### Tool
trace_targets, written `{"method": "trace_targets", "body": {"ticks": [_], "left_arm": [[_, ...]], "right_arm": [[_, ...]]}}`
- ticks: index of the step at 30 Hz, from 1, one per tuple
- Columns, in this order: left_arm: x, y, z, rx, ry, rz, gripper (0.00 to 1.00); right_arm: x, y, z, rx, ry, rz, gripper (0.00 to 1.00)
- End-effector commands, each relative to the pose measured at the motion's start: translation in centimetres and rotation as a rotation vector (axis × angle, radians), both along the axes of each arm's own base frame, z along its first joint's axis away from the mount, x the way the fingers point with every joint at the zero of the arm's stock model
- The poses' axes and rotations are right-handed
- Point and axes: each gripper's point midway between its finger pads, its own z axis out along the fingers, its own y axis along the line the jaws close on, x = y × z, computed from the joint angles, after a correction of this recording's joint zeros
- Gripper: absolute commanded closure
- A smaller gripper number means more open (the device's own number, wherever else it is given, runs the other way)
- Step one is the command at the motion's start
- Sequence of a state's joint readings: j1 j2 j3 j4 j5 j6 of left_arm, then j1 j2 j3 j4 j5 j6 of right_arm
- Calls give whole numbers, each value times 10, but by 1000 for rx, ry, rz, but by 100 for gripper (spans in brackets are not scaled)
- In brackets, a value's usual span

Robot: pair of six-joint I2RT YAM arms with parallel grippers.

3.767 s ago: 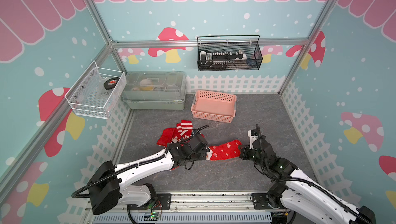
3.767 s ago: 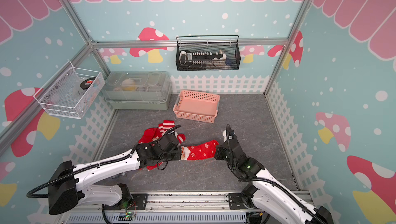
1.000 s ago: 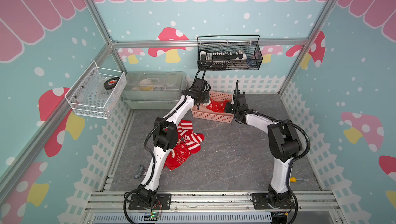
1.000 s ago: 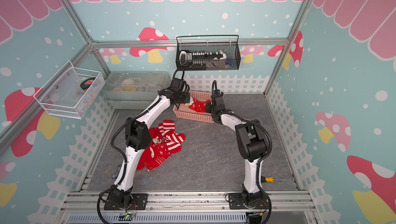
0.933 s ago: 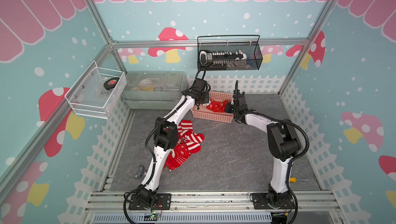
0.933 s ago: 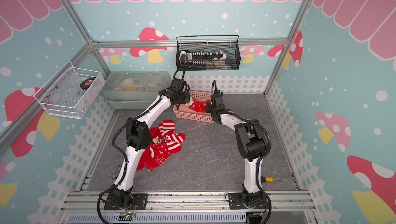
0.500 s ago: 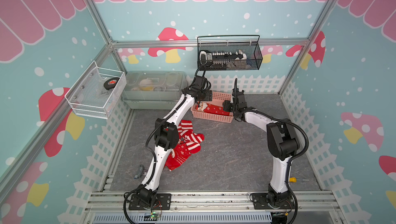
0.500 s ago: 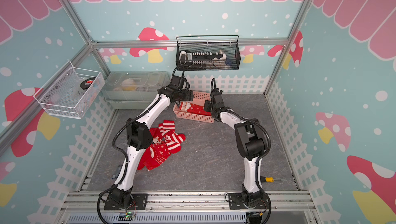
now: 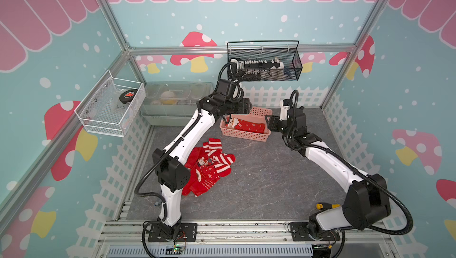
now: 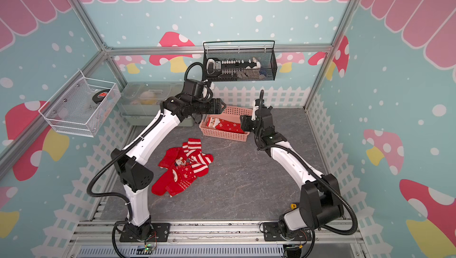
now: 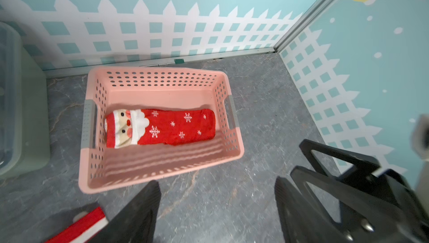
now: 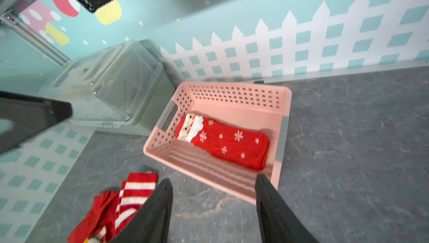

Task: Place the socks together as a pair
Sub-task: Place a pair of socks in the bin, then adjust the sock at the center of the board.

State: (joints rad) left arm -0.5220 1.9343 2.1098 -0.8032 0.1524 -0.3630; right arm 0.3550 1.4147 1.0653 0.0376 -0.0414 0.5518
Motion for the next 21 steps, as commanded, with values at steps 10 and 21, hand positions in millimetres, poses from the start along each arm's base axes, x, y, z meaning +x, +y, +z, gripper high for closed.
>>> {"method": "trace_targets", "body": {"ticks": [10,21], "left_arm": [[-123,74,-50,111,120,22,22],[-168,143,-135,296,215,171,22]], "right_arm": [[-51,8,-52,14,136,106,42],[-69,10,-95,-132,199,30,45]]}}
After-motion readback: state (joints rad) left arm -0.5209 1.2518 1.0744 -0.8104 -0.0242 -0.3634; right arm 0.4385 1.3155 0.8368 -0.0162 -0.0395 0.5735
